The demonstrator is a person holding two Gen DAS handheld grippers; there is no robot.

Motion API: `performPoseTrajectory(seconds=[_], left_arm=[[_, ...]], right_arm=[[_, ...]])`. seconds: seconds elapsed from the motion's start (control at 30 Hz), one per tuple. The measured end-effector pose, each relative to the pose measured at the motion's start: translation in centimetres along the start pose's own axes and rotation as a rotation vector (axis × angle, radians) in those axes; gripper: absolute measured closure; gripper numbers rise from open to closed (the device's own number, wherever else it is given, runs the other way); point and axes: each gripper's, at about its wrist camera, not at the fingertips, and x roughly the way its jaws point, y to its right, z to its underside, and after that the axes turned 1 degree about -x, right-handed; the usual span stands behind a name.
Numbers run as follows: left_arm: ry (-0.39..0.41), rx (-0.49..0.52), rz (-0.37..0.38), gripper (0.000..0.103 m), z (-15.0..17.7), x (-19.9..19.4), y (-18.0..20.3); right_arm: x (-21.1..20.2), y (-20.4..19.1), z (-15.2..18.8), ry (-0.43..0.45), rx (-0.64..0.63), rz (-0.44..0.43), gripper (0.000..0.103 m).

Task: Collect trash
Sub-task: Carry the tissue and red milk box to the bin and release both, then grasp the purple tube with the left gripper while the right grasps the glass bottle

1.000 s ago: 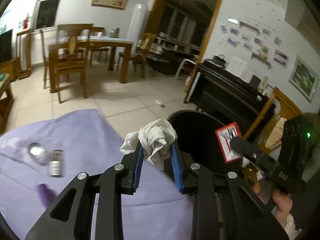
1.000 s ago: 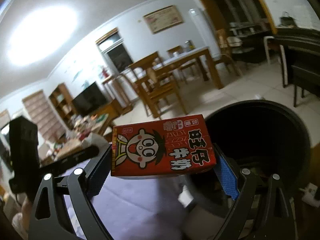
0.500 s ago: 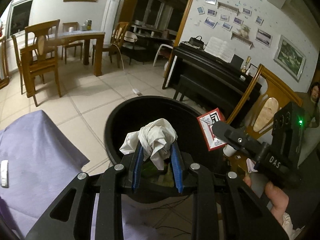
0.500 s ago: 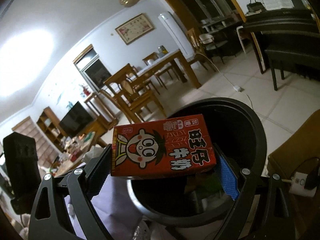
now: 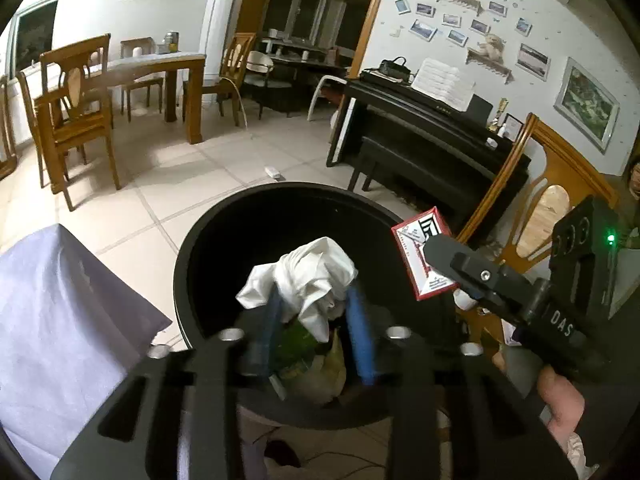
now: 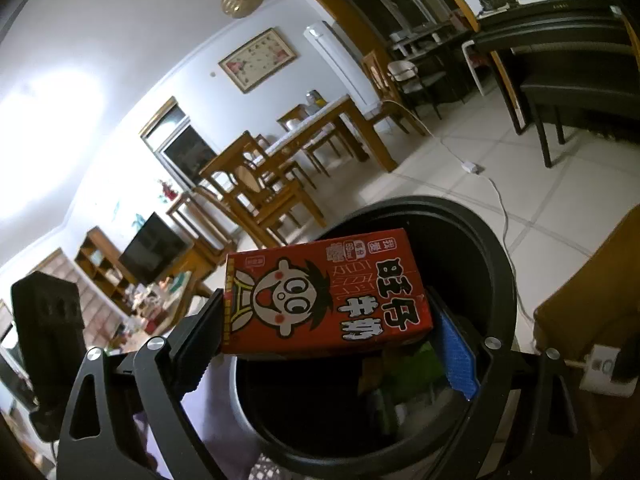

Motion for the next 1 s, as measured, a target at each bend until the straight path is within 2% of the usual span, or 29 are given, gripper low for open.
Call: performPoseTrajectory(seconds=[0.03,0.07,0.1,0.17,0.33,0.5,0.73,0.9,1.0], left_arm=[[0.015,0.0,-0.017,0.029,-0.1,-0.3,0.0],[0.04,0.001,-0.033,0.012,-0.1,-0.7,0.1],[0.087,0.006,-0.053,0.01,0.1,-1.6,0.1],[0.101,0.017,-0.055,0.01,0.1,-2.5,-0.2],[0.096,-0.014,-0.07,0.01,0.9,-4.3,-1.8],[0.09,-0.063,-0.113,0.01,2.6,-7.3,-4.2],[0.082,-0.141,-0.272,0.01,6.4,-12.4,-9.9],[0.053,-0.196,-0.406,0.01,8.8,-15.0,-14.4],[0.017,-0.216,-0.427,0.011,9.7,-15.5,-16.4]], right_arm=[[0.1,-0.5,-0.1,-0.004,0.0,0.002,0.011],[0.3,-0.4,-0.3,-0.008,0.003,0.004,0.011],[0.3,-0.6,-0.2,-0.01,0.005,0.004,0.01],[0.1,-1.1,0.0,-0.009,0.005,0.003,0.005],[0.0,-1.6,0.6,-0.016,0.006,0.0,0.005],[0.2,-4.2,1.8,-0.05,-0.031,-0.014,0.005],[2.0,-11.0,3.6,-0.105,-0.132,-0.064,0.005],[4.5,-17.5,5.8,-0.167,-0.234,-0.126,0.008],[6.1,-21.0,7.0,-0.213,-0.286,-0.157,0.014]])
